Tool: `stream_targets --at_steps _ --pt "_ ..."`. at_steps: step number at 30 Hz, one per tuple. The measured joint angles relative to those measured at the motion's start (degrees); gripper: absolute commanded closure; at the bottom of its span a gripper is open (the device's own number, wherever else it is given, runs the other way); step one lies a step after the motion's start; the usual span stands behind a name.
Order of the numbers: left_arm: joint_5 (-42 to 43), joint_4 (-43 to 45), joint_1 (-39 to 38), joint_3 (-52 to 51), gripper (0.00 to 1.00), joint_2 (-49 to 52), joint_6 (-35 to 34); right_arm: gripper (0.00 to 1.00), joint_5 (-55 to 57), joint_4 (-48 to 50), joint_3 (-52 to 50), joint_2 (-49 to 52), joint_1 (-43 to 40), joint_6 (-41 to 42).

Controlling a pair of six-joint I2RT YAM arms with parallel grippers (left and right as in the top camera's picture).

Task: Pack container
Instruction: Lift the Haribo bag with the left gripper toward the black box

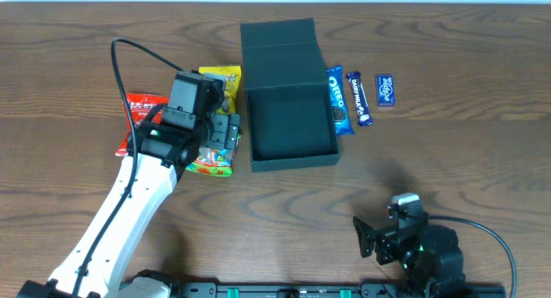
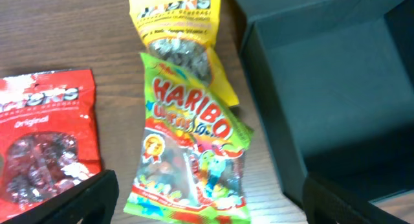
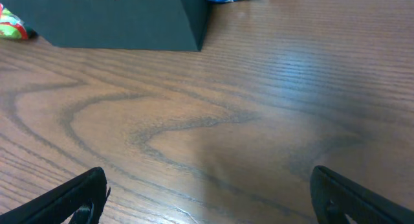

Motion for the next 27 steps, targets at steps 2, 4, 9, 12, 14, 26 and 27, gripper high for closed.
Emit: stream_targets --at_steps 2,4,9,12,14,26,27 --pt "0.0 0.0 0.5 -0.7 0.04 0.0 0.7 0.01 0.0 0.0 0.0 0.0 0.0 0.0" --pt "-0.1 0.2 0.9 -1.7 0.03 0.5 1.4 0.01 0.0 0.0 0.0 0.0 0.0 0.0" --pt "-0.2 3.1 2.6 -5.6 0.03 4.4 2.6 0.01 0.0 0.0 0.0 0.0 0.0 0.0" --pt "0.3 5.5 4.3 -7.3 0.03 8.3 2.8 0.01 0.0 0.0 0.0 0.0 0.0 0.0" --pt "1.0 7.6 5.0 -7.7 0.02 10.5 3.1 0.01 0.0 0.0 0.0 0.0 0.0 0.0" --pt "3.8 13.5 5.3 -7.8 0.00 20.8 5.9 0.01 0.0 0.0 0.0 0.0 0.0 0.0" --pt "4.0 13.6 5.3 -7.8 0.05 21.5 6.0 0.01 0.0 0.0 0.0 0.0 0.0 0.0"
